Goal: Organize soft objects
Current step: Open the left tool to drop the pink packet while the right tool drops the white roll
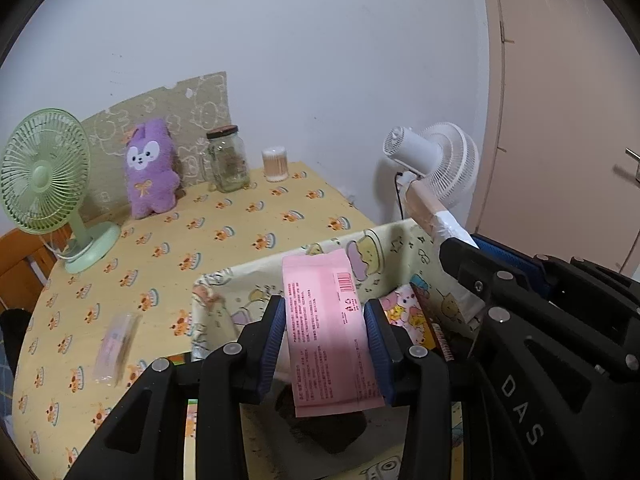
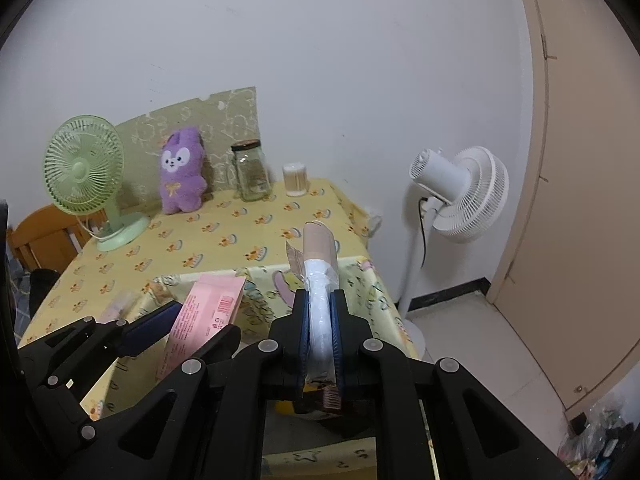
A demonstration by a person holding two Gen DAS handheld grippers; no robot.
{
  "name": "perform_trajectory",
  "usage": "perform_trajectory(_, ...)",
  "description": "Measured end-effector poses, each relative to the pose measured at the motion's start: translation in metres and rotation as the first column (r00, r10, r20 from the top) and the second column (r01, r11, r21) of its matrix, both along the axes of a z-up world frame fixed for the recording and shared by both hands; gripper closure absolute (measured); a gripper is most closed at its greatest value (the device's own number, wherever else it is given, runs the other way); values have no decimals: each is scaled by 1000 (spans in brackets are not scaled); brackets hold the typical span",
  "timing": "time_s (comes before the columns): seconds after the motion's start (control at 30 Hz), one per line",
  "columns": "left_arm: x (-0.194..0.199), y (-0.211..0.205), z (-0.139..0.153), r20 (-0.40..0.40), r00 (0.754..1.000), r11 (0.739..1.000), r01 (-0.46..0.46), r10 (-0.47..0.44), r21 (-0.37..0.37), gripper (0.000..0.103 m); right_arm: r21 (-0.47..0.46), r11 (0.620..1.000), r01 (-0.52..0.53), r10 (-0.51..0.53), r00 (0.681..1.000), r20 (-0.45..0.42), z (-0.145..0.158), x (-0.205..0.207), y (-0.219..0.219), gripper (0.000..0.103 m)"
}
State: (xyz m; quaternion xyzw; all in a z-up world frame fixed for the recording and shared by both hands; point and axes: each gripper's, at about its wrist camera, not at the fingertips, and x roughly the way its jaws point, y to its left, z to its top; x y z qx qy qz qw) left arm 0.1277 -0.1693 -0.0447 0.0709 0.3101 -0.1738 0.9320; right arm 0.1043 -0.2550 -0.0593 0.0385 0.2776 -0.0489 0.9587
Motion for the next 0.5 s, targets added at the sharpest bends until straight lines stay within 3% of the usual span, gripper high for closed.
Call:
perform_trajectory(0.17, 5, -7, -8, -36, 999, 1000, 23, -22, 20, 59, 0, 1000, 19, -19, 1000, -22, -7, 3, -7, 90)
perform_trajectory(0.4, 7, -8, -12, -54, 998, 999, 24, -23, 34, 37, 15, 1000, 16, -16, 999, -40, -12, 5, -9, 90)
perform_trajectory(0.5, 6, -7, -12, -54, 998, 999, 28, -26, 34, 33, 26, 1000, 13, -11, 998, -63, -14, 8, -9, 90)
